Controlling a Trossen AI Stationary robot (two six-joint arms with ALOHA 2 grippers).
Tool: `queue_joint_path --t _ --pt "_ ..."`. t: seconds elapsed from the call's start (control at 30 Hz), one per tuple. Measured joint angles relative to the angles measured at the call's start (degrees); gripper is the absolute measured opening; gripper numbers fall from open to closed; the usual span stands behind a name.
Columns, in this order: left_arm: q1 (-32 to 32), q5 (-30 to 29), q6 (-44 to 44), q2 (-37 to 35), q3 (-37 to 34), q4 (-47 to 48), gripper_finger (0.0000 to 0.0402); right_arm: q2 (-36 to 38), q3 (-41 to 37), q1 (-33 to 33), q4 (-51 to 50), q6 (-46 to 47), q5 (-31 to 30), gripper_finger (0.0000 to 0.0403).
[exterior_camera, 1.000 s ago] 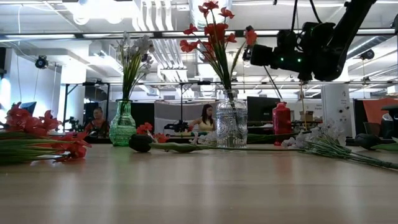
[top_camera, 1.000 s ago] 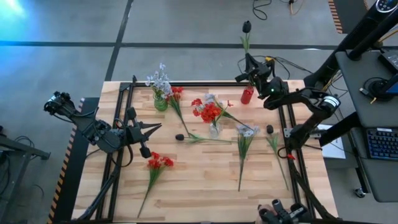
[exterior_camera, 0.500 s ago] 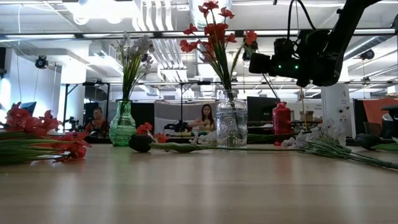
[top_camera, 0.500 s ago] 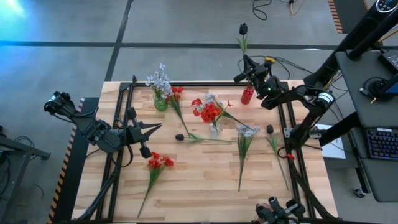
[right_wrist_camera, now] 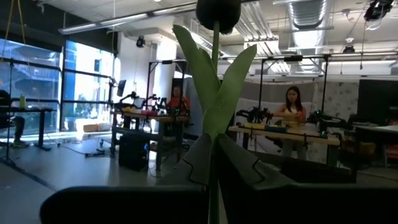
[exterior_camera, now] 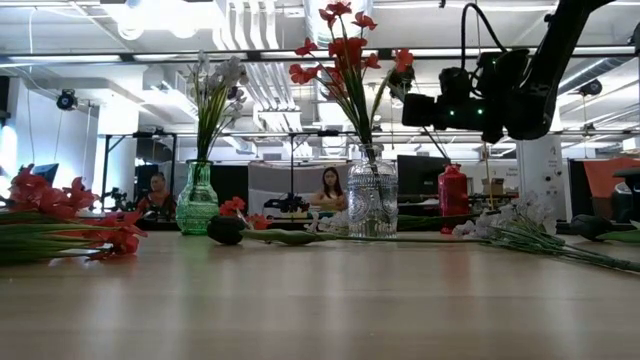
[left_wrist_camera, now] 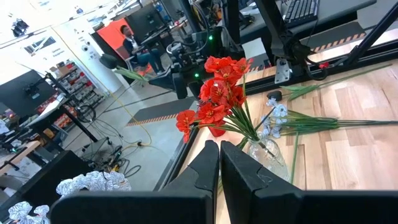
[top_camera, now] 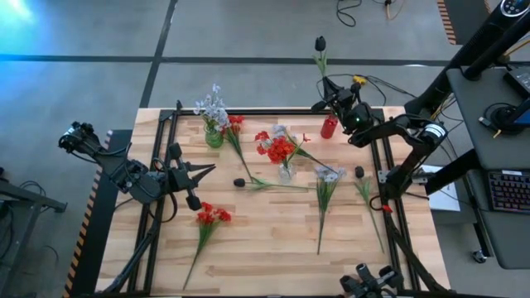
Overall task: Sort flowers into vase by color
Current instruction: Put the left black flower into the red vase
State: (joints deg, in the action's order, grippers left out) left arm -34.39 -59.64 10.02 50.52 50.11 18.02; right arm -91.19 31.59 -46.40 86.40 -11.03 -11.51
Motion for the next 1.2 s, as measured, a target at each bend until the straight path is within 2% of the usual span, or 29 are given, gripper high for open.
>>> queue_joint_path --t 0.4,0.87,1.2 --pt "-0.02 0.02 0.00 0.00 0.00 0.00 0.0000 0.01 0.00 0.03 -0.09 2.16 0.00 0.0021" --pt "-0.01 0.02 0.00 0.00 0.00 0.01 0.0000 0.47 0.00 0.75 -0.03 2.03 -0.03 0.0101" --pt "-0.02 0.02 0.02 0.00 0.00 0.02 0.0000 5.07 0.00 2.22 -0.75 1.16 -0.11 0.0137"
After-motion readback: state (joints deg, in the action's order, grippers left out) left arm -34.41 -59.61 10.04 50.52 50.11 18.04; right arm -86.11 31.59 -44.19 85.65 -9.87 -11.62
